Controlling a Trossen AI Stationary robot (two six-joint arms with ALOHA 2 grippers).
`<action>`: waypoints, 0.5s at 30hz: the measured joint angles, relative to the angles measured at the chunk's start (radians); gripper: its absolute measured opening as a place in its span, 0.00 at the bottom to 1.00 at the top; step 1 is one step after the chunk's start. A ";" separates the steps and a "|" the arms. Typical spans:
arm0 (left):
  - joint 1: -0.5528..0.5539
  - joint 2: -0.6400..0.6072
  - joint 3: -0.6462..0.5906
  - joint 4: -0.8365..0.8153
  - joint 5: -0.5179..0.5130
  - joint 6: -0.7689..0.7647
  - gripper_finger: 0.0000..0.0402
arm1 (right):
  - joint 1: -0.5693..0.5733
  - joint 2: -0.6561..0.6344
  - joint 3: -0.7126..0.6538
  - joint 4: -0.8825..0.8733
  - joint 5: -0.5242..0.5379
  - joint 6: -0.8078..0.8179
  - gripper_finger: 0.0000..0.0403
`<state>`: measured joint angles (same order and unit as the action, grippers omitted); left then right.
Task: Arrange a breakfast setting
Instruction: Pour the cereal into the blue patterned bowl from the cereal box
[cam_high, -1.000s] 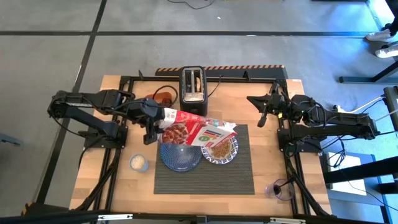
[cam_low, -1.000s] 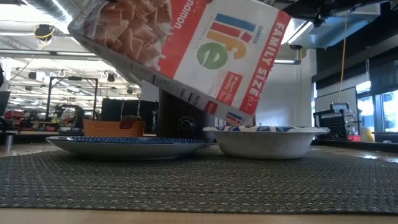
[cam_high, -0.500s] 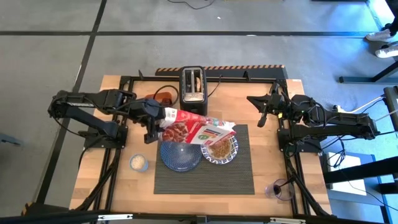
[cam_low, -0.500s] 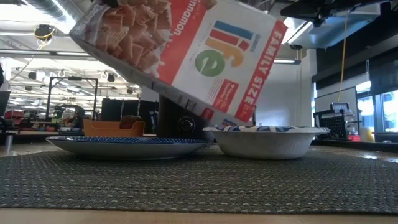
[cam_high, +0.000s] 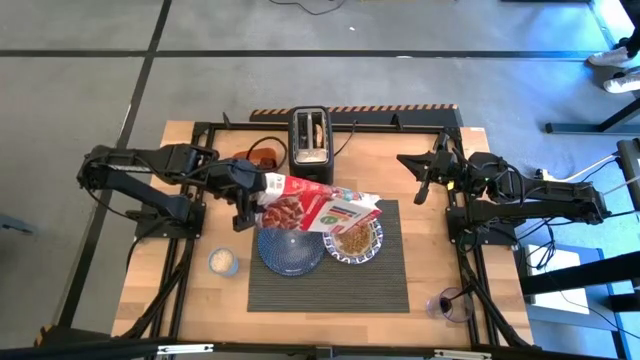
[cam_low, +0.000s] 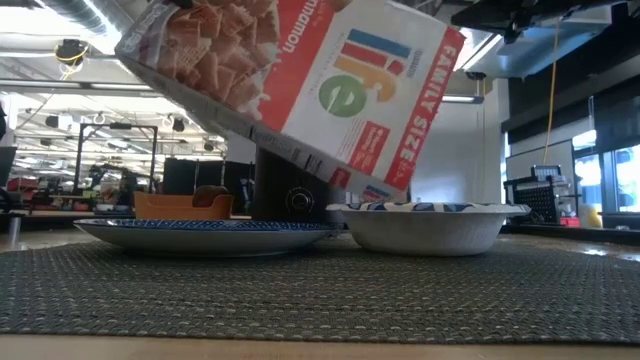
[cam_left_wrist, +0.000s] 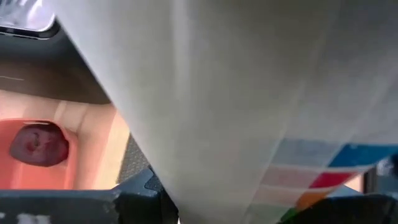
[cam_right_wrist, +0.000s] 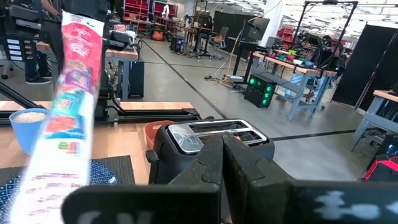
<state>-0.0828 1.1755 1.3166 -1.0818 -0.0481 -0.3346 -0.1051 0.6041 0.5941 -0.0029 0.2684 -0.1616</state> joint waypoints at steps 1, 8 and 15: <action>-0.008 0.006 0.001 0.003 0.002 0.004 0.41 | 0.000 0.000 0.000 0.000 0.000 0.000 0.00; -0.003 0.015 -0.001 -0.007 -0.032 0.020 0.41 | 0.000 0.000 0.000 0.000 0.000 0.000 0.00; -0.006 0.015 -0.001 0.003 -0.012 0.028 0.41 | 0.000 0.000 0.000 0.000 0.000 0.000 0.00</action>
<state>-0.0891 1.1900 1.3159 -1.0789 -0.0605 -0.3068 -0.1051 0.6044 0.5941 -0.0027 0.2684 -0.1619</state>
